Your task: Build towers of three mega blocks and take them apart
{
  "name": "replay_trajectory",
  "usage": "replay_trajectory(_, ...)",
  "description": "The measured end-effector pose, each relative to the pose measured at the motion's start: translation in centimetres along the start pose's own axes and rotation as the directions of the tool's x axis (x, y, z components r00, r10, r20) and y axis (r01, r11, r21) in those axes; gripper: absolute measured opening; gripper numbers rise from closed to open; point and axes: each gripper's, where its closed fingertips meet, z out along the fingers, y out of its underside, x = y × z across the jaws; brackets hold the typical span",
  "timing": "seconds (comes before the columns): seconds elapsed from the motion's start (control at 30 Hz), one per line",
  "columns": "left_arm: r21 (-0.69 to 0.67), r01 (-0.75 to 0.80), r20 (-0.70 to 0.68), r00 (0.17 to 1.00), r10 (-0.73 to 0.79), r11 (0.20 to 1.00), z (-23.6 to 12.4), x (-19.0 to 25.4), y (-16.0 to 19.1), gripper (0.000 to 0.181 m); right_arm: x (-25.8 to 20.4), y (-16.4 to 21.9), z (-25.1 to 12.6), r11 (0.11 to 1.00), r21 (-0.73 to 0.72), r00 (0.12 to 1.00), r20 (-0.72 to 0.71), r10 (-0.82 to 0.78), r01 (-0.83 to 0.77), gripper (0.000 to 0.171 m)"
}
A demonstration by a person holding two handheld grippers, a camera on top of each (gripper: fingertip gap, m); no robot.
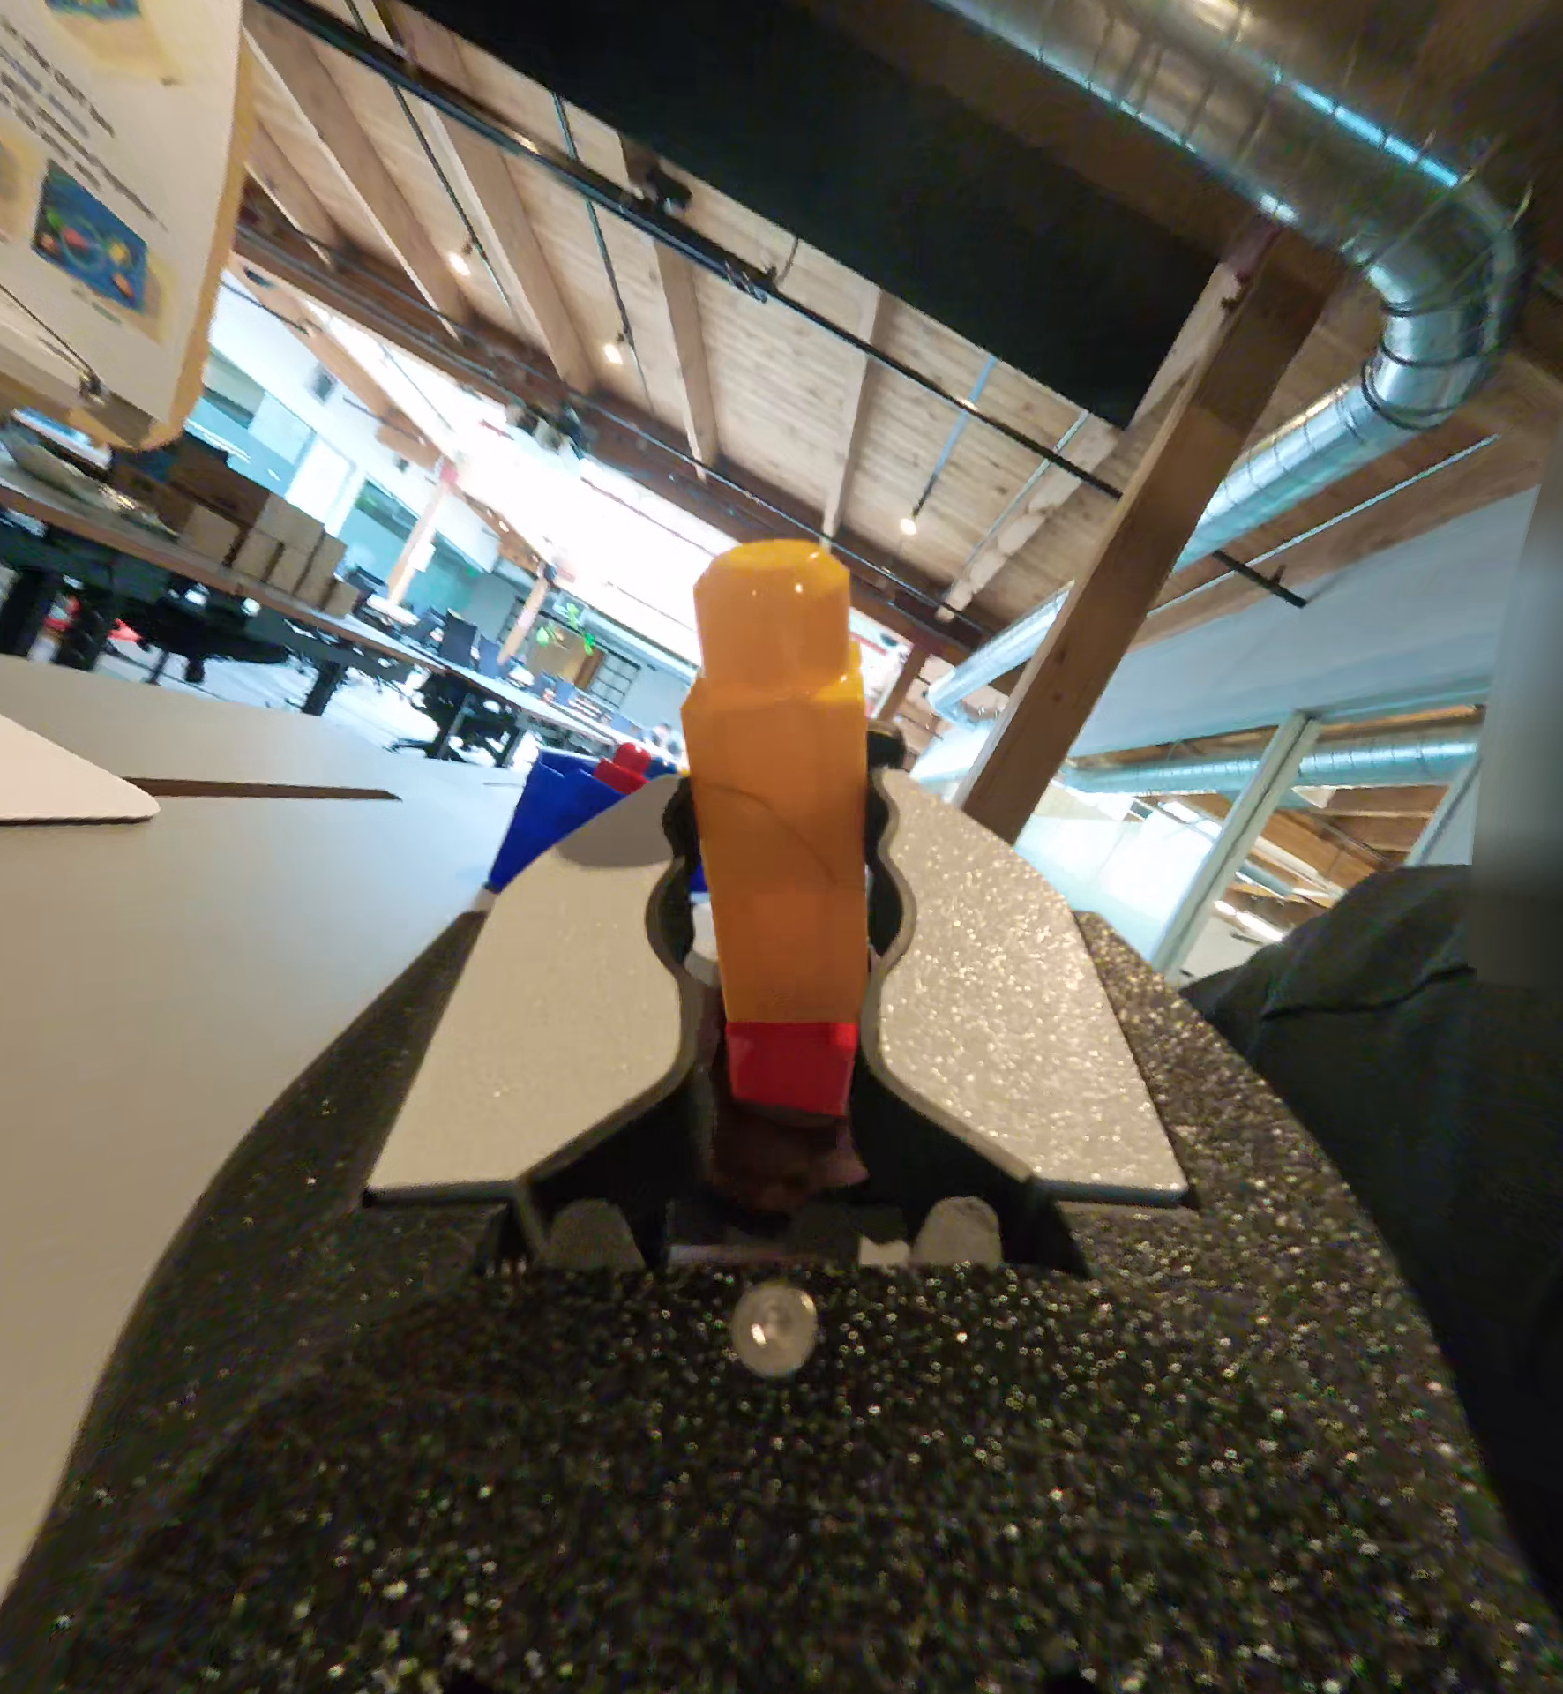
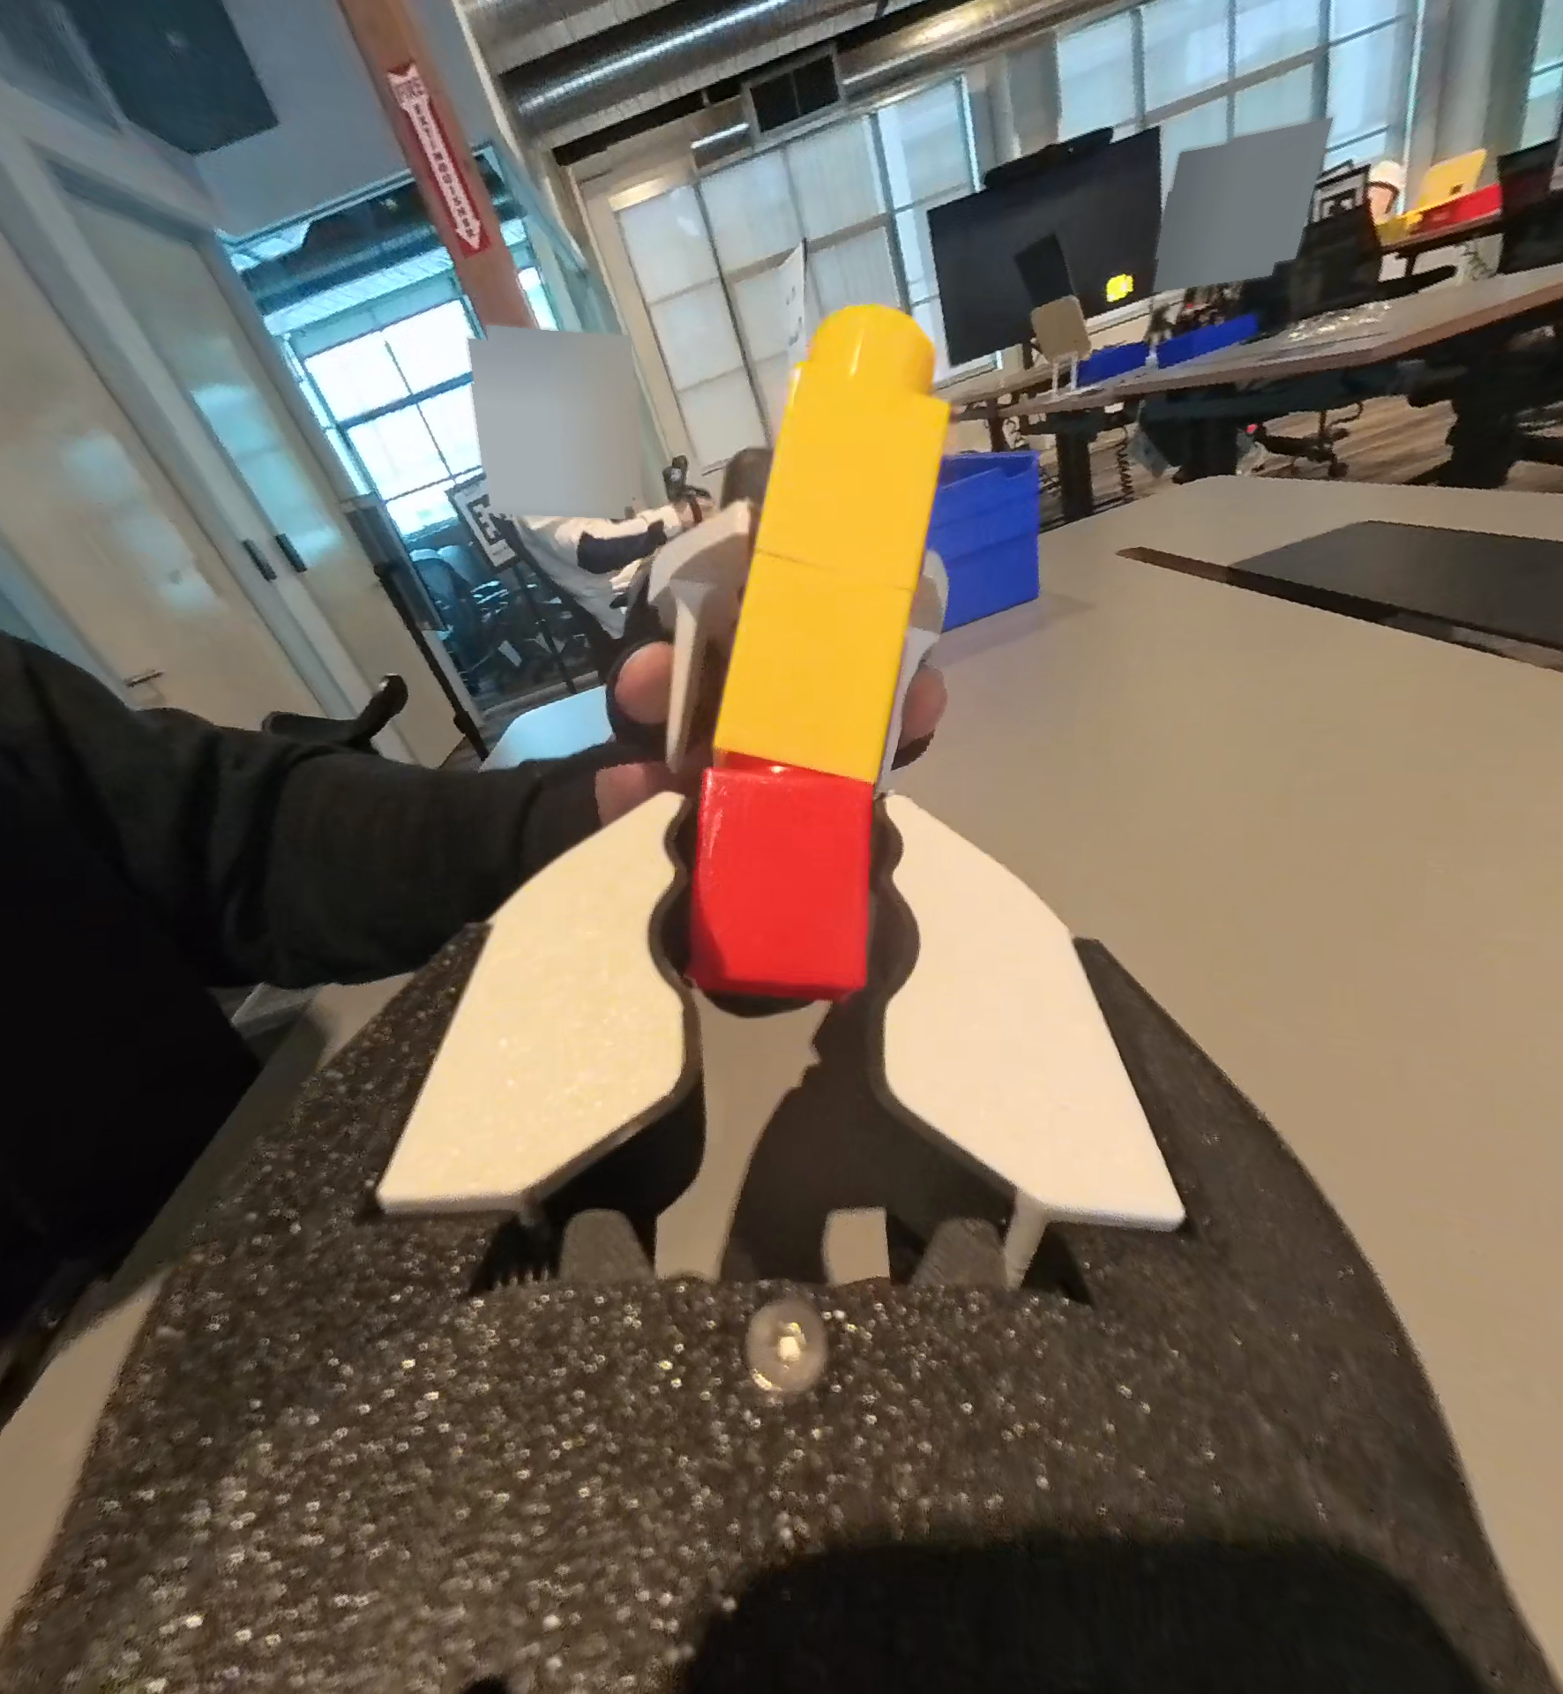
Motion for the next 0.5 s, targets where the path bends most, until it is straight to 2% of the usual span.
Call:
replay_trajectory(0.17,0.001,-0.119,0.108,0.987,0.118,0.993,0.2,-0.7,0.1,0.034,1.4,-1.2,-0.7,0.989,0.100,0.992,-0.057,0.113,-0.107,0.035)
replay_trajectory(0.33,0.050,-0.098,0.147,0.985,0.090,0.994,0.3,-0.9,0.0,0.034,1.6,-1.3,-0.7,0.980,0.124,0.985,-0.051,0.163,-0.156,0.035)
replay_trajectory(0.5,0.030,-0.019,0.081,0.997,0.016,0.999,0.3,-0.7,0.2,0.034,1.2,-1.5,-0.9,0.977,0.132,0.986,-0.002,0.169,-0.167,0.036)
